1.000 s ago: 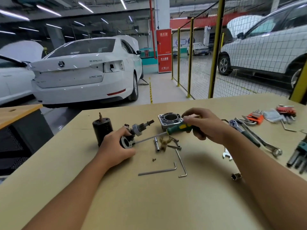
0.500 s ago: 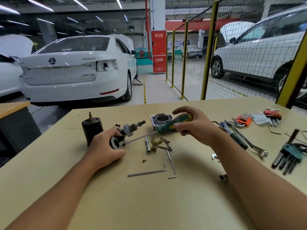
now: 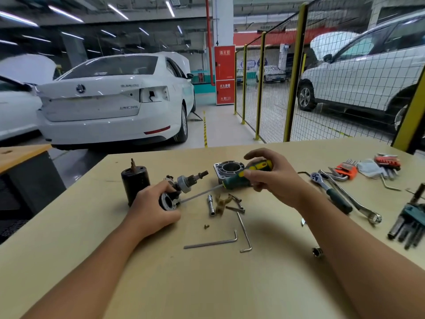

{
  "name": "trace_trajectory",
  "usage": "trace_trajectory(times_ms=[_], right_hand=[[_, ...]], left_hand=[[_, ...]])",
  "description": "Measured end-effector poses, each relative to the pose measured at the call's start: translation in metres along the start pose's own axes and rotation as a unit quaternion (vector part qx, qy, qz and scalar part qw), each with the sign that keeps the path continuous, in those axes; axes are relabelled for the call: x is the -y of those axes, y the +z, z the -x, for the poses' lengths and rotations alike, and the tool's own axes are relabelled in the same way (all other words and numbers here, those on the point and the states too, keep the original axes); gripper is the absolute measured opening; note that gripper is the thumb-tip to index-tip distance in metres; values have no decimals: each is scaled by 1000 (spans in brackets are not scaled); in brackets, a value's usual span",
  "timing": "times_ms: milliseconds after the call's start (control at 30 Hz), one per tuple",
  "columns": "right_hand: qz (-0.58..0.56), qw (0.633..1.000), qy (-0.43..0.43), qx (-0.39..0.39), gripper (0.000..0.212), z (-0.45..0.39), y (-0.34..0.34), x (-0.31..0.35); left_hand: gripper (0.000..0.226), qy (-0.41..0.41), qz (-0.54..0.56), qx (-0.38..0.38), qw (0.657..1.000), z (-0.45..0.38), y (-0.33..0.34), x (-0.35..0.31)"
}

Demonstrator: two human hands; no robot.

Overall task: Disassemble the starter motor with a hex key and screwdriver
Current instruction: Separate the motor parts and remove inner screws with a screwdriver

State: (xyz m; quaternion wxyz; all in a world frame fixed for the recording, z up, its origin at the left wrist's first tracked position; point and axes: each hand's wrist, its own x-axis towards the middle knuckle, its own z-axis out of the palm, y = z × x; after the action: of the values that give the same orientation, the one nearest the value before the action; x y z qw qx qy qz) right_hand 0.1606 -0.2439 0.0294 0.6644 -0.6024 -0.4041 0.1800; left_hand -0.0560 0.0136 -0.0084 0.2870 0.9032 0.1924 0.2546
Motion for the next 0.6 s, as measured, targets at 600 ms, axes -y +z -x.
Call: trace_trajectory(times_ms=[600], right_hand=[[63, 998, 4, 11, 29, 2, -5, 4]], left_hand=[[40, 10, -14, -12, 1000, -2, 5, 7]])
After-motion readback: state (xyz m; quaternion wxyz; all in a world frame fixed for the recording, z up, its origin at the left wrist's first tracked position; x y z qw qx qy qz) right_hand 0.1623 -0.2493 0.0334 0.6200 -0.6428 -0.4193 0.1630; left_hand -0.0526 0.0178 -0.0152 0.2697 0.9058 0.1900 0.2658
